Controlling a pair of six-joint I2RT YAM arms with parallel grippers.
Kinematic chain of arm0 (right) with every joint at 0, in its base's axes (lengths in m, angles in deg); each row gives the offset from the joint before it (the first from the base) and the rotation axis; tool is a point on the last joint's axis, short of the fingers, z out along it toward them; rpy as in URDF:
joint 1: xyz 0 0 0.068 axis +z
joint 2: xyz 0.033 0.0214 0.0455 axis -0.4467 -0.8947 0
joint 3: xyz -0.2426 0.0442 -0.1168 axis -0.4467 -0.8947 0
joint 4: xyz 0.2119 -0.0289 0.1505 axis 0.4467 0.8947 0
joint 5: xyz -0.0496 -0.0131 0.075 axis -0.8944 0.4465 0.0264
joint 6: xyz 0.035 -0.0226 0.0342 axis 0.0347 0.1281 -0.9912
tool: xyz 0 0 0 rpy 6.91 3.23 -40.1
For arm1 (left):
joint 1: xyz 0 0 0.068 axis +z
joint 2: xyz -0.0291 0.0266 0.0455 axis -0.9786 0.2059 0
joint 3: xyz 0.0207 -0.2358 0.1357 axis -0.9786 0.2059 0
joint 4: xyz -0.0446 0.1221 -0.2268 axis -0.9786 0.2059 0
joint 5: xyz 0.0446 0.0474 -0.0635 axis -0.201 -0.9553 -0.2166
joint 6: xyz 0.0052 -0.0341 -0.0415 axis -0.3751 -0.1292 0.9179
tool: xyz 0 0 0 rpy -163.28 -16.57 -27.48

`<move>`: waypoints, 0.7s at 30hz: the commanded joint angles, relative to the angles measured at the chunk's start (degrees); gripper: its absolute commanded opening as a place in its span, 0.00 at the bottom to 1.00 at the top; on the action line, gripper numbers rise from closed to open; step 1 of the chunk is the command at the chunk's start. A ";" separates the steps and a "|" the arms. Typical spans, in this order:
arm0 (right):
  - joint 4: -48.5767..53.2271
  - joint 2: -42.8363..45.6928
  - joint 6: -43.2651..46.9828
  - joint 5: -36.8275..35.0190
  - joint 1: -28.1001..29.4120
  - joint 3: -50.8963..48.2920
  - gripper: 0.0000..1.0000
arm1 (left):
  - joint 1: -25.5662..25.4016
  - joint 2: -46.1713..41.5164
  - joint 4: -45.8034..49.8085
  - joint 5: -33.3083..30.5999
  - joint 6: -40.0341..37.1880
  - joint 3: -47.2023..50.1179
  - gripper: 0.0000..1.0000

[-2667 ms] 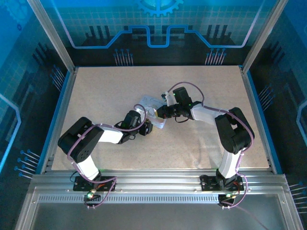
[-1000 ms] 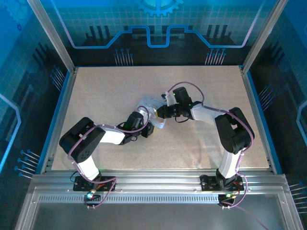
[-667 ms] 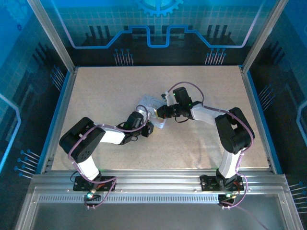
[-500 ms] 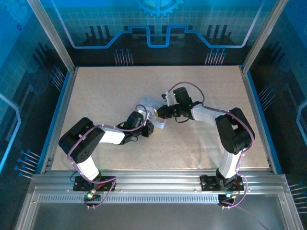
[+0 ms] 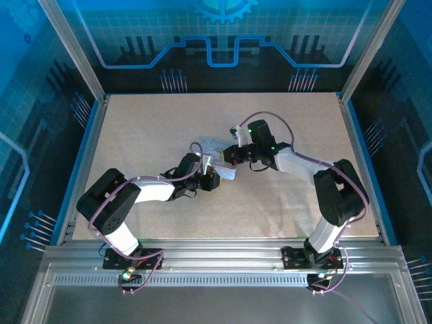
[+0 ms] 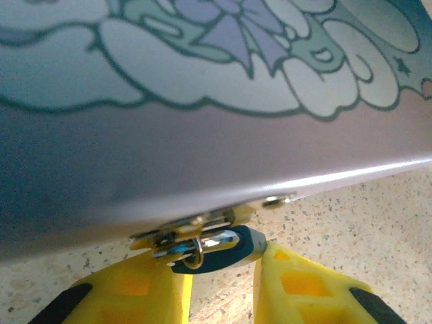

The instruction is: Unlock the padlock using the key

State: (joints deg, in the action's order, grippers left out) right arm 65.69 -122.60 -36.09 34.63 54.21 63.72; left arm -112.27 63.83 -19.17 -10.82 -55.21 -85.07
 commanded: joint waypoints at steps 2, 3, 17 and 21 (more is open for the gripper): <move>0.35 4.65 3.20 -1.63 -0.70 -2.82 0.00 | -0.33 -1.59 1.17 2.31 2.37 -1.62 0.26; 0.38 5.43 3.49 -1.72 -0.70 -3.47 0.00 | -0.36 -1.52 1.47 2.33 2.72 -1.71 0.26; -6.73 19.56 5.74 -5.76 1.39 -22.06 0.00 | -0.23 -2.13 5.41 4.06 7.81 -3.86 0.26; -9.26 20.10 7.16 -7.22 3.73 -26.14 0.00 | -0.29 -2.21 5.94 4.63 8.91 -4.23 0.26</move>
State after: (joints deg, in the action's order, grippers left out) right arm 60.24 -102.97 -30.97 29.10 56.20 39.76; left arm -112.27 63.81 -13.82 -8.27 -48.00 -87.25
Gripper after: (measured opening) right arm 0.057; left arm 0.268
